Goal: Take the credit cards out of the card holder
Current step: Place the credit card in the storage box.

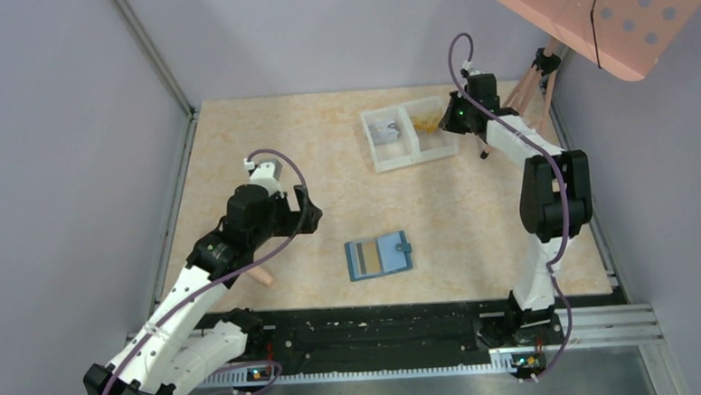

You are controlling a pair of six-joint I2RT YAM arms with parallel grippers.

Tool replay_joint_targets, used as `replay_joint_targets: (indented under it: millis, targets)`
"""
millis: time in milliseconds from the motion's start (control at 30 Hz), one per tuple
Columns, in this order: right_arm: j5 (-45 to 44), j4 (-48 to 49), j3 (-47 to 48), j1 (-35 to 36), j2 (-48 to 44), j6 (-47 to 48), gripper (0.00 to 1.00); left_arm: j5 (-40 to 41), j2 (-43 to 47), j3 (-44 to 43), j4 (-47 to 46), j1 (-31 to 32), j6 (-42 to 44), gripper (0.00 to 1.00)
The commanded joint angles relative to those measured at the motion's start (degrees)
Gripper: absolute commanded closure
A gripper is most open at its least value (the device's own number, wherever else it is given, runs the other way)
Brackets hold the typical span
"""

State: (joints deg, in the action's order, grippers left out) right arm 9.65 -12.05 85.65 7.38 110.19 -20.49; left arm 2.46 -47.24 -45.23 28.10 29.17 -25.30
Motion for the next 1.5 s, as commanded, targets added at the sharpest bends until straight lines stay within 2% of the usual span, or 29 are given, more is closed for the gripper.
replay_joint_targets:
  millis: [0, 733, 1000, 1467]
  targets:
    - [0.8, 1.7, 4.2, -0.2, 2.7, 2.5, 1.0, 0.6, 0.7, -1.9, -1.2, 0.1, 1.4, 0.03]
    - [17.0, 6.5, 11.0, -5.2, 14.8, 0.8, 1.0, 0.1, -0.9, -1.9, -1.4, 0.1, 1.9, 0.03]
    - [17.0, 4.8, 15.0, -5.8, 18.0, 1.8, 1.0, -0.1, -1.2, -2.0, -1.1, 0.1, 2.0, 0.03]
    - [14.8, 3.0, 18.6, -5.8, 20.1, 1.4, 0.88, -0.7, -1.6, -2.0, -1.0, 0.1, 1.9, 0.03]
